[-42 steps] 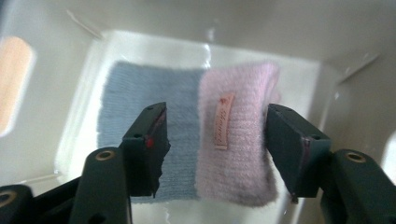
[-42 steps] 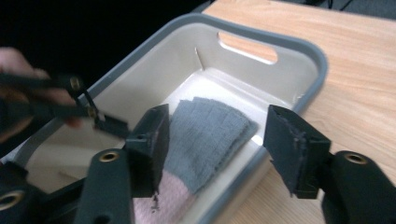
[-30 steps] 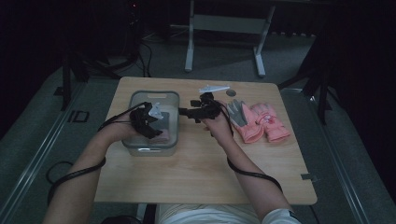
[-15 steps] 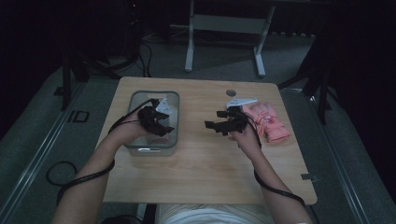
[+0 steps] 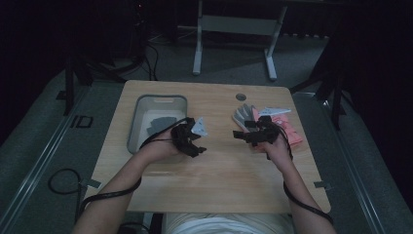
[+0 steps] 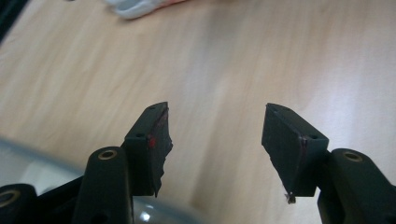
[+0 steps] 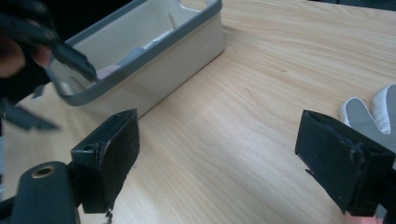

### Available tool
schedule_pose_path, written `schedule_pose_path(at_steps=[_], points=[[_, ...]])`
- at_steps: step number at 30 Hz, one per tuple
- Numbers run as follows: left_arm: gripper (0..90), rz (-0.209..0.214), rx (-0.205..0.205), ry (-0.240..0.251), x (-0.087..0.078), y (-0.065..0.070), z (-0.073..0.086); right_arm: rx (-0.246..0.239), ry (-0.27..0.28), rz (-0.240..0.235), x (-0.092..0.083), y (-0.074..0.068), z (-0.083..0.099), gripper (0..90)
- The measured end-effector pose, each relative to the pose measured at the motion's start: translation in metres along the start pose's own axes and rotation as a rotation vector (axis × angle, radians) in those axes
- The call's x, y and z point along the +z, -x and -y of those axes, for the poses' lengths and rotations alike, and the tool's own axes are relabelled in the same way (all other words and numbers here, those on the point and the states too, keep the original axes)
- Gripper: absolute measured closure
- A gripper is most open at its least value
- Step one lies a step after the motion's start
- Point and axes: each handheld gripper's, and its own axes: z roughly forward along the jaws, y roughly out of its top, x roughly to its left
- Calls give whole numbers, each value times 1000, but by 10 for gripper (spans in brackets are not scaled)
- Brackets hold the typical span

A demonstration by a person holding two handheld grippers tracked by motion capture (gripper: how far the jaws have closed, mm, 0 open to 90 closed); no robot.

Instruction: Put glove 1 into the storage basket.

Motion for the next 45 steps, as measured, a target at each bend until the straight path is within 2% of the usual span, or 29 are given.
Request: schedule_pose_path(at_steps=[2,4,7,10,12,15,17,20,21,22,24,26,28,29,30,31,34,35,36,37,38,39,40,41,43,45], points=[[361,4,14,-21,5,8,-4,13,16,-23,-5,2,2,136],[301,-22,7,-25,8,16,-7,36,26,-53,-8,3,5,130],[260,-9,2,-25,11,28,-6,46,23,-52,-14,6,10,133],[174,18,-7,-35,16,39,-4,30,41,-4,-23,8,13,134],[126,42,-26,-34,19,45,-1,45,60,28,-29,12,14,135],[65,51,-61,-39,27,52,4,63,77,72,-35,17,15,135],[62,55,-85,-36,32,56,10,45,85,103,-39,19,14,130],[21,64,-139,-36,38,57,18,-8,94,139,-43,22,13,142],[21,62,-147,-41,40,58,20,-27,89,161,-43,23,13,173],[21,46,-148,-41,42,60,22,-46,84,185,-43,23,13,259],[21,36,-151,-30,45,63,27,-79,71,243,-45,28,14,382],[21,5,-144,-21,48,68,32,-58,55,249,-45,35,14,490],[20,-15,-158,-12,53,73,38,-69,26,276,-41,41,13,540],[19,-4,-162,-11,55,76,41,-70,-9,298,-38,44,12,574],[19,4,-173,-8,57,78,43,-86,-24,326,-35,46,11,599],[20,14,-174,-4,59,81,46,-93,-37,333,-33,47,11,638],[20,4,-174,23,61,86,51,-110,-87,335,-21,54,6,685],[20,4,-174,23,61,86,51,-110,-87,335,-21,54,6,685],[20,-16,-168,65,61,89,54,-119,-106,329,-17,56,4,684],[20,-25,-157,102,60,90,57,-152,-140,320,-5,60,0,676],[21,-6,-160,124,60,92,59,-177,-151,317,0,62,-1,653],[20,-3,-152,130,60,93,60,-197,-177,306,6,64,-2,636],[20,-19,-141,145,60,94,62,-214,-205,304,12,66,-2,626],[20,-19,-141,145,60,94,62,-214,-205,304,12,66,-2,626],[20,-3,-189,193,60,94,64,-247,-268,327,27,74,-2,626],[21,-21,-186,192,60,95,64,-263,-296,349,35,80,0,628]])
